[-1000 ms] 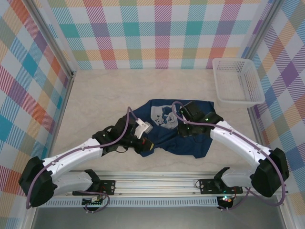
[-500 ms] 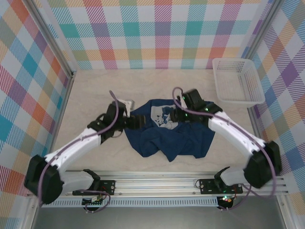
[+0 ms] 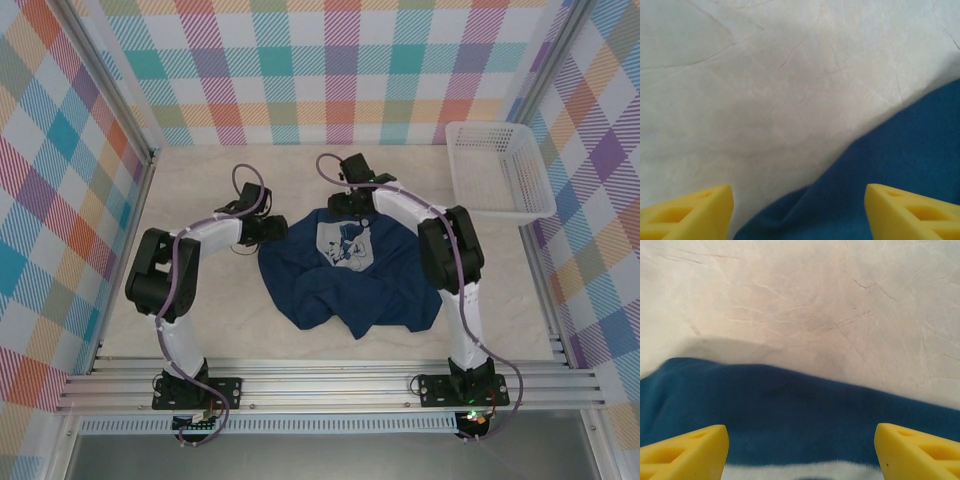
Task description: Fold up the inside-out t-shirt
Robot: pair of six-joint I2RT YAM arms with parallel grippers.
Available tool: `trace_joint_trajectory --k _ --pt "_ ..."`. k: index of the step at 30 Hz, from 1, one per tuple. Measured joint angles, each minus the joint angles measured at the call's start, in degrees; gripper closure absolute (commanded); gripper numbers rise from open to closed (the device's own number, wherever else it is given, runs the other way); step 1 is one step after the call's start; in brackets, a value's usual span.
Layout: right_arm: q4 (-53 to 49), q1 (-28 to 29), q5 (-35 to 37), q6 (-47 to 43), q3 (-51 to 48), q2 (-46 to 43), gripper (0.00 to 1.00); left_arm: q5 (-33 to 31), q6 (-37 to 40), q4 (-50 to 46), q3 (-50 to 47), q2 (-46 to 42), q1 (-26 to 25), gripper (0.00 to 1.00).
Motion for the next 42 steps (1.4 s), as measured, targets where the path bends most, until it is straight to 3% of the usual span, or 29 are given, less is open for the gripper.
trace_joint_trajectory --k 3,6,8,10,14,16,17,22,26,31,36,37,40,42 --pt "-2.8 -0.5 2.0 -1.0 0.2 1.3 0.22 1.4 0.3 0.3 2.2 3.2 0.0 0.40" --pt "-4.9 -1.4 3.4 -1.9 0.2 1.3 0.24 2.1 0.6 0.4 2.7 3.8 0.2 0.57" --pt "-5.9 -1.9 3.4 -2.5 0.2 1.5 0.31 2.4 0.6 0.9 2.6 4.1 0.2 0.68" --pt "-6.6 -2.2 3.1 -2.8 0.3 2.1 0.42 3.3 0.2 2.1 1.9 4.1 0.2 0.78" --pt "-6.6 -2.5 1.9 -3.0 1.3 3.1 0.80 3.8 -0.5 4.7 0.4 4.1 0.3 0.97" --pt "-6.5 -2.5 1.8 -3.3 2.1 3.6 0.97 4.7 -0.7 5.5 0.2 4.0 0.3 1.00" --pt "-6.3 -2.6 1.9 -3.6 2.3 3.6 1.00 5.4 -1.1 5.9 0.1 4.0 0.2 1.00" --pt "-5.4 -3.7 3.3 -7.3 3.9 2.7 1.00 8.0 -1.8 6.6 0.3 2.2 0.2 1.00" --pt "-3.8 -4.8 3.8 -11.5 5.6 -4.6 1.00 10.2 -2.9 8.6 2.3 -4.8 0.2 1.00" --pt "3.1 -4.9 0.6 -13.7 1.1 -26.9 1.00 11.4 -3.1 15.9 0.8 -22.8 0.2 1.00" --pt "12.3 -1.5 -2.2 -10.3 -21.2 -53.5 0.77 11.5 -2.8 20.9 -12.8 -43.2 0.1 1.00" --pt "13.9 -0.5 -2.8 -8.6 -27.1 -57.9 0.70 11.4 -2.8 20.6 -16.0 -45.7 0.1 0.94" --pt "15.0 2.3 -4.2 -2.5 -45.5 -64.7 0.52 11.2 -3.0 17.9 -28.2 -52.0 0.0 0.59" --pt "14.1 3.5 -5.3 1.0 -54.3 -63.5 0.48 10.9 -3.4 14.6 -34.4 -52.5 -0.1 0.49"
